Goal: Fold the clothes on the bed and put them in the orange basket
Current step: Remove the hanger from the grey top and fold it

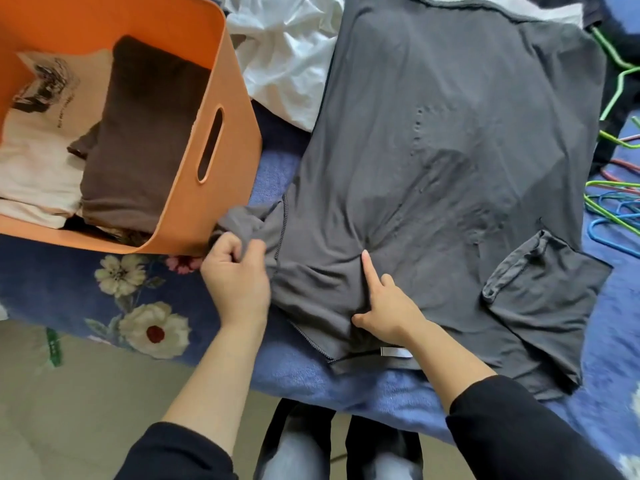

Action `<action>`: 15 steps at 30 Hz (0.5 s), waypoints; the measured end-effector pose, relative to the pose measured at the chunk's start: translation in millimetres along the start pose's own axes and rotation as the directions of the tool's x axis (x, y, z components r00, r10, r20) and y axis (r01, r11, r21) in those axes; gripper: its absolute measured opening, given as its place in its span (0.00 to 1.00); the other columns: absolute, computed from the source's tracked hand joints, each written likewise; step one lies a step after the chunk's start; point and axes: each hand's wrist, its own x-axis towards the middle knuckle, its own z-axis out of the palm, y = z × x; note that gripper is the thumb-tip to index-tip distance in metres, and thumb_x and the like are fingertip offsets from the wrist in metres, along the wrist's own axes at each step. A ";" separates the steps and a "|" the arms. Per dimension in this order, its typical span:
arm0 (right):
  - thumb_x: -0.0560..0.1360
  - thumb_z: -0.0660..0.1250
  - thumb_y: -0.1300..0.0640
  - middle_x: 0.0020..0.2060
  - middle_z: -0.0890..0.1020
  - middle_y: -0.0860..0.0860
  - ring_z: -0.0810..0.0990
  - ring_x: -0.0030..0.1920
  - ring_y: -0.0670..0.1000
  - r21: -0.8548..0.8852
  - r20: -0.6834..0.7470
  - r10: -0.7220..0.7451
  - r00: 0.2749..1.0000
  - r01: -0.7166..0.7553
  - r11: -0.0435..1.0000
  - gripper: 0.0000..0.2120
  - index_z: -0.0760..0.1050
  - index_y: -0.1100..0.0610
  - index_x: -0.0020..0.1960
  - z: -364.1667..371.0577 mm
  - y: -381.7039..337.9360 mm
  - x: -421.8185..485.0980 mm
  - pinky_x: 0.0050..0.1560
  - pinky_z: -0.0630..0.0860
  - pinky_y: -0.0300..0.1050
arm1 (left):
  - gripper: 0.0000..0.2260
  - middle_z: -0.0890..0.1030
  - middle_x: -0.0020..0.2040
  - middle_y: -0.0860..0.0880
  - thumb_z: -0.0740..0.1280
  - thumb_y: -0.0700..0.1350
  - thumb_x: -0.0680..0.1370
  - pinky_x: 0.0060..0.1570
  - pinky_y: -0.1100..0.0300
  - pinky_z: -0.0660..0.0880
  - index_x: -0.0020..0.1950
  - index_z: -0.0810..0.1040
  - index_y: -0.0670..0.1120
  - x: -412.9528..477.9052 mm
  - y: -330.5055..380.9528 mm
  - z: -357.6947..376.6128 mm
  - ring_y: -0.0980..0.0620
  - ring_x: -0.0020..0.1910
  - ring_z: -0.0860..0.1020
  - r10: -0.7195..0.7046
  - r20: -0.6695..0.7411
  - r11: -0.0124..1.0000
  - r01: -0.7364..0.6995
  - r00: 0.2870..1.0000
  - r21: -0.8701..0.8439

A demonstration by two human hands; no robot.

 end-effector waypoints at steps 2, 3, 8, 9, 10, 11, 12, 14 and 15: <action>0.72 0.69 0.51 0.53 0.65 0.52 0.73 0.57 0.58 0.007 0.000 -0.004 1.000 0.004 1.000 0.53 0.28 0.43 0.75 0.1 -0.7 -0.5 0.52 0.72 0.49 | 0.17 0.58 0.30 0.50 0.64 0.32 0.66 0.32 0.62 0.57 0.29 0.57 0.48 -8.3 1.8 10.7 0.55 0.30 0.56 0.324 0.195 0.906 -0.362 0.926 0.217; 0.72 0.68 0.51 0.52 0.64 0.51 0.72 0.57 0.57 0.007 0.007 -0.007 1.000 0.007 1.000 0.52 0.28 0.43 0.75 0.2 -1.7 -0.4 0.52 0.72 0.48 | 0.17 0.59 0.30 0.50 0.64 0.32 0.66 0.32 0.61 0.56 0.29 0.58 0.46 -9.7 3.2 14.9 0.53 0.31 0.57 0.433 0.309 0.827 -0.510 0.847 0.236; 0.71 0.68 0.51 0.55 0.70 0.51 0.73 0.57 0.55 0.054 -0.051 -0.035 0.998 0.037 0.998 0.39 0.53 0.50 0.77 2.8 5.7 -6.0 0.53 0.74 0.49 | 0.13 0.72 0.70 0.45 0.66 0.34 0.64 0.65 0.47 0.68 0.45 0.72 0.47 -12.4 -30.5 14.3 0.42 0.71 0.67 0.237 0.939 0.387 -0.911 0.250 0.145; 0.71 0.68 0.51 0.55 0.74 0.51 0.75 0.55 0.55 0.088 -0.077 -0.029 0.997 0.035 0.995 0.29 0.64 0.52 0.70 2.6 9.8 -8.3 0.50 0.73 0.47 | 0.22 0.67 0.74 0.44 0.67 0.36 0.64 0.67 0.43 0.67 0.56 0.72 0.48 -13.0 -39.7 8.1 0.41 0.74 0.64 0.126 0.969 0.321 -0.933 0.211 0.161; 0.71 0.68 0.52 0.50 0.76 0.51 0.75 0.51 0.54 0.127 -0.095 -0.008 0.995 0.020 0.992 0.18 0.70 0.54 0.60 3.0 11.9 -11.7 0.46 0.71 0.46 | 0.31 0.65 0.75 0.44 0.68 0.37 0.63 0.67 0.42 0.67 0.65 0.68 0.49 -13.4 -45.6 0.6 0.40 0.74 0.63 0.048 0.978 0.286 -0.941 0.204 0.182; 0.71 0.68 0.53 0.43 0.77 0.50 0.75 0.46 0.54 0.173 -0.114 0.020 0.993 0.001 0.985 0.11 0.71 0.55 0.51 4.1 14.9 -13.8 0.42 0.69 0.45 | 0.38 0.66 0.74 0.44 0.69 0.37 0.62 0.67 0.42 0.68 0.71 0.63 0.51 -13.0 -50.1 -5.0 0.40 0.72 0.65 0.009 0.974 0.274 -0.938 0.224 0.213; 0.71 0.68 0.54 0.38 0.76 0.50 0.75 0.41 0.53 0.241 -0.136 0.037 0.990 -0.003 0.970 0.08 0.71 0.56 0.45 5.0 17.6 -15.2 0.40 0.67 0.45 | 0.42 0.67 0.73 0.45 0.71 0.38 0.61 0.65 0.42 0.69 0.73 0.60 0.52 -13.4 -52.3 -9.6 0.40 0.70 0.67 0.006 0.964 0.269 -0.929 0.265 0.254; 0.71 0.69 0.56 0.34 0.76 0.51 0.74 0.36 0.51 0.486 -0.136 0.096 0.986 -0.018 0.874 0.07 0.74 0.59 0.42 3.1 21.1 -15.6 0.38 0.69 0.44 | 0.43 0.70 0.66 0.45 0.73 0.39 0.62 0.58 0.44 0.74 0.74 0.60 0.52 -17.2 -57.6 -16.4 0.42 0.61 0.71 0.035 0.914 0.297 -0.877 0.405 0.377; 0.70 0.70 0.54 0.34 0.77 0.51 0.74 0.35 0.50 0.661 -0.108 0.128 0.986 -0.025 0.750 0.07 0.76 0.58 0.42 -1.5 18.2 -16.4 0.37 0.70 0.42 | 0.41 0.70 0.61 0.46 0.74 0.39 0.64 0.53 0.46 0.75 0.74 0.61 0.51 -18.1 -58.8 -18.9 0.43 0.57 0.71 0.022 0.875 0.357 -0.821 0.484 0.445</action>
